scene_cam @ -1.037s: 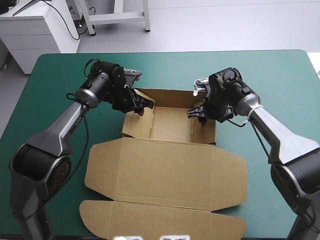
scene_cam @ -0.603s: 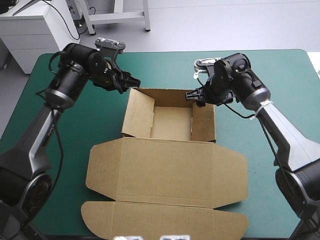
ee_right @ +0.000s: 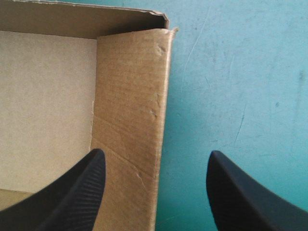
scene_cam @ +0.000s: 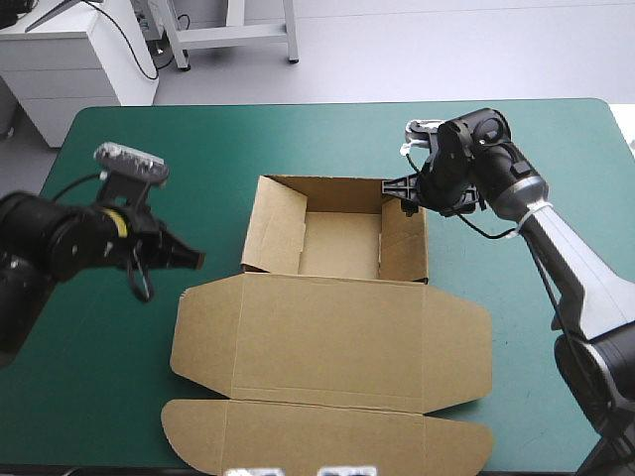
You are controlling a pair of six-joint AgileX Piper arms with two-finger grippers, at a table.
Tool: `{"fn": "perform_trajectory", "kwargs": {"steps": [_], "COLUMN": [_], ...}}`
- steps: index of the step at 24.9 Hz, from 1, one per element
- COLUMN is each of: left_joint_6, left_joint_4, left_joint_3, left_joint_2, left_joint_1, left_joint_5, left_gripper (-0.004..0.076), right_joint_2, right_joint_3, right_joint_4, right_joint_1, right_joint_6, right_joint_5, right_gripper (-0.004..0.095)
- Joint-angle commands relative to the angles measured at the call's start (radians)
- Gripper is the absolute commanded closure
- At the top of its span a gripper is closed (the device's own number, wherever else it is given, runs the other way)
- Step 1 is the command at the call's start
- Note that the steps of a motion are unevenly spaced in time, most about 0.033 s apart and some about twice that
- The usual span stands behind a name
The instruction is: Fold the box
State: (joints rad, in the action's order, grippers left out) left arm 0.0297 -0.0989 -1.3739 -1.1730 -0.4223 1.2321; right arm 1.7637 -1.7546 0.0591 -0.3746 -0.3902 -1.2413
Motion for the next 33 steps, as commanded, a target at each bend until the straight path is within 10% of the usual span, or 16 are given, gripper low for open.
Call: {"fn": "perform_trajectory", "kwargs": {"steps": [1, 8, 15, 22, 33], "left_joint_6": [0.011, 0.009, -0.003, -0.003, -0.003], "left_joint_4": [0.041, 0.164, 0.222, 0.214, 0.227], "left_joint_3": [0.175, 0.745, 0.875, 0.875, 0.875], "left_joint_2": [0.164, 0.649, 0.865, 0.903, 0.903], "left_joint_1": [-0.007, -0.007, -0.007, -0.007, -0.007], "left_joint_5": [-0.097, -0.199, -0.195, -0.195, -0.195], "left_gripper": [0.0732, 0.0732, 0.0732, 0.0732, 0.0732], "right_joint_2": [-0.037, 0.091, 0.120, 0.106, -0.005], "right_joint_3": [-0.021, -0.021, -0.023, -0.064, -0.083], "right_joint_4": [-0.019, -0.050, -0.027, 0.074, 0.074], "right_joint_1": [0.007, 0.007, 0.007, 0.035, 0.448], "right_joint_6": [0.014, 0.020, 0.061, 0.059, 0.150], "right_joint_5": [-0.010, -0.010, -0.010, -0.010, -0.010], "right_gripper": [0.0346, 0.0348, 0.0927, 0.0926, 0.0926]}}
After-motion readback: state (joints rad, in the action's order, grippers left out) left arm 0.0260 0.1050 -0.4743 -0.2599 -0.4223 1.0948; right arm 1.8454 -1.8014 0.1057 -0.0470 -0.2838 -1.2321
